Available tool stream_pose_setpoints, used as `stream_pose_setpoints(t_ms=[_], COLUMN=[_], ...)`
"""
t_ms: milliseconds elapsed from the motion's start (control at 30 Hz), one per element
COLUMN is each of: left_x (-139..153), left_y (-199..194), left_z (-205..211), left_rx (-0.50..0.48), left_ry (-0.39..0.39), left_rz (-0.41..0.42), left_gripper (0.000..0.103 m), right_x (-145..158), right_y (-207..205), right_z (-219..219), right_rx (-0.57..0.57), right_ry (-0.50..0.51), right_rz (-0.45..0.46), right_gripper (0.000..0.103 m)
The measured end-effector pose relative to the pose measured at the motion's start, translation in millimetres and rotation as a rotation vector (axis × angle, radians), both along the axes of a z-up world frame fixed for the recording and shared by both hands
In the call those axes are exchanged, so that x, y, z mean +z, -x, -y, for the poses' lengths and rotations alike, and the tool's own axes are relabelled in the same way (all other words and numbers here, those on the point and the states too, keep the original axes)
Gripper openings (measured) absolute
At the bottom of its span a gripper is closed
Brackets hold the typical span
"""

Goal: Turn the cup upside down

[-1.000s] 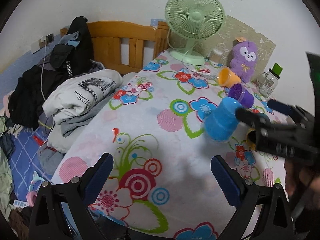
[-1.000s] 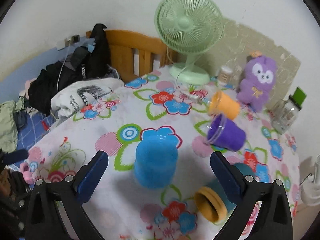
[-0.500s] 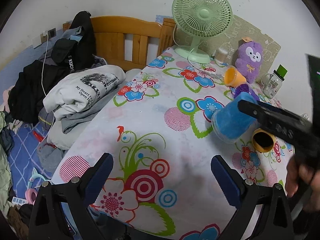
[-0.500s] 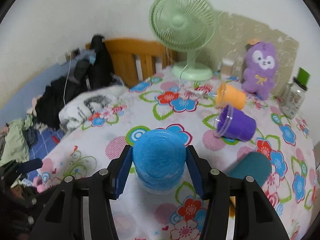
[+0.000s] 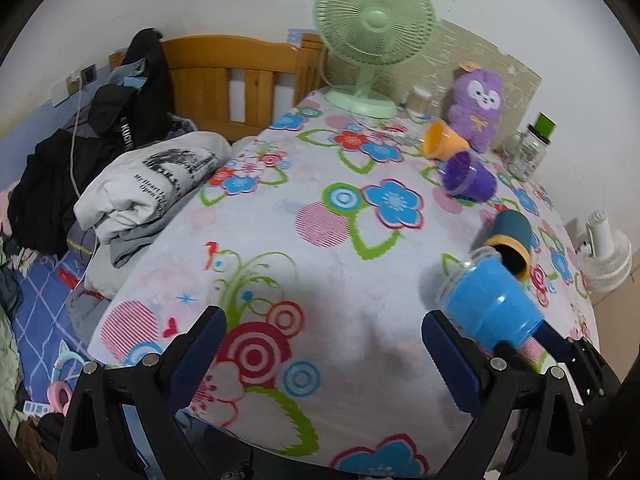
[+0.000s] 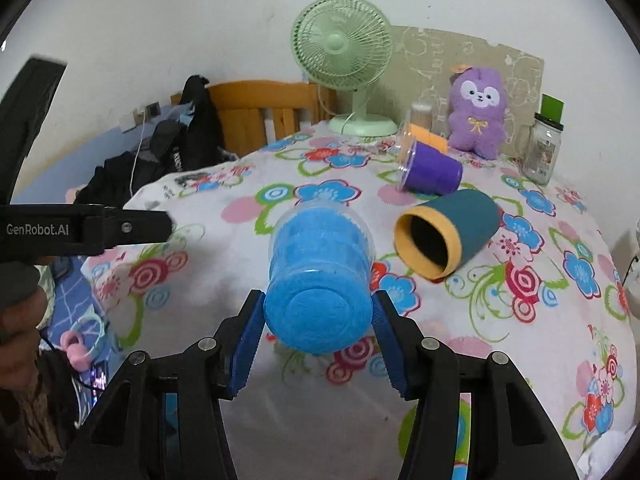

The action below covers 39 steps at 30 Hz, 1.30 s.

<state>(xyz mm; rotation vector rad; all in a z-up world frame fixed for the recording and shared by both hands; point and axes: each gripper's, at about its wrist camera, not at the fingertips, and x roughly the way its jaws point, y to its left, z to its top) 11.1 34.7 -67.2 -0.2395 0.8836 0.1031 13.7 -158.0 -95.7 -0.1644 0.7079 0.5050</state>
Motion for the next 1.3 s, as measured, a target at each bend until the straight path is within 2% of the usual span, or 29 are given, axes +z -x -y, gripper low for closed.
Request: stream_pose_setpoints(t_ms=[67, 133, 167, 200, 233, 300, 533, 633, 933, 1300], left_x=[1, 1, 1, 1, 1, 1, 6, 7, 3, -7], left_y=[2, 6, 8, 10, 12, 14, 18, 18, 7, -2], left_z=[11, 20, 25, 29, 34, 43, 71, 82, 114, 138], left_rx=[-0.026, -0.042, -0.05, -0.055, -0.063, -0.079, -0.123, -0.134, -0.169, -0.179], left_ry=[-0.011, -0.017, -0.019, -0.022, -0.024, -0.026, -0.028, -0.028, -0.05, -0.089], left_rz=[0.001, 0.002, 0.004, 0.006, 0.006, 0.004, 0.016, 0.02, 0.002, -0.025], left_gripper=[0.099, 0.099, 0.099, 0.099, 0.099, 0.099, 0.099, 0.099, 0.099, 0.099], right_x=[-2, -1, 0, 1, 4, 8, 19, 18, 14, 10], right_y=[6, 14, 19, 22, 27, 32, 32, 32, 31, 31], right_z=[-4, -5, -3, -2, 2, 9, 44, 56, 93, 116], right_rx=[0.009, 0.013, 0.013, 0.008, -0.004, -0.014, -0.082, -0.126, -0.211, -0.256], right_ry=[0.029, 0.049, 0.05, 0.05, 0.054, 0.054, 0.035, 0.063, 0.056, 0.045], right_rz=[-0.018, -0.004, 0.016, 0.033, 0.064, 0.085, 0.075, 0.065, 0.026, 0.011], right_gripper=[0.06, 0.076, 0.089, 0.097, 0.098, 0.098, 0.098, 0.098, 0.098, 0.098])
